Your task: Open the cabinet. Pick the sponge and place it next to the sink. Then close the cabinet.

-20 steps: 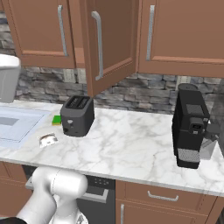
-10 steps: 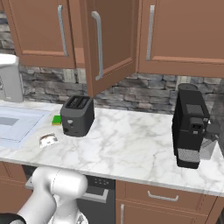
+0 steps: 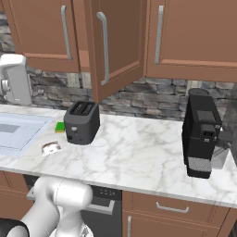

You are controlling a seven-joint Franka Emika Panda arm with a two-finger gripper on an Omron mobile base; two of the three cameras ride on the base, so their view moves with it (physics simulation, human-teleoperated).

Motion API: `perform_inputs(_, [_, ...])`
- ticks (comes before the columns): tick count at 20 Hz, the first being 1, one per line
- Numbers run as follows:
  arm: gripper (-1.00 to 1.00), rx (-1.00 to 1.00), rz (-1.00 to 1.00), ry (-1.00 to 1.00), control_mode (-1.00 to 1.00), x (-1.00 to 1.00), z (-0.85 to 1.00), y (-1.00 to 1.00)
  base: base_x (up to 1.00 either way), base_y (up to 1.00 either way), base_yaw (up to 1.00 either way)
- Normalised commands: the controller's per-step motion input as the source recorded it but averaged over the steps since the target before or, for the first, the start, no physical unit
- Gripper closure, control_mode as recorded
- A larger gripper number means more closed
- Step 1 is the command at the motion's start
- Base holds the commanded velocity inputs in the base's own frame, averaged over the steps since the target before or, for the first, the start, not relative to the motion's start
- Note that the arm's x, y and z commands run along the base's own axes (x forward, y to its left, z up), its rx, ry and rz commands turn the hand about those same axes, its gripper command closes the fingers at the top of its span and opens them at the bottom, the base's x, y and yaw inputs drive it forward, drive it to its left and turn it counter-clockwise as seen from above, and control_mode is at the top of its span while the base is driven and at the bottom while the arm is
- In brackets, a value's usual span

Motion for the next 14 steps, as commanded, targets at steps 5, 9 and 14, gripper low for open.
perform_inputs(5, [-1.0, 0.0, 0.07, 0.0, -1.0, 0.35, 0.0, -0.29, 0.0, 0.0, 0.0])
perform_inputs(9, [-1.0, 0.0, 0.09, 0.0, -1.0, 0.38, 0.0, -0.32, 0.0, 0.0, 0.0])
perform_inputs(14, [-1.0, 0.0, 0.1, 0.0, -1.0, 0.4, -0.03, -0.22, 0.0, 0.0, 0.0])
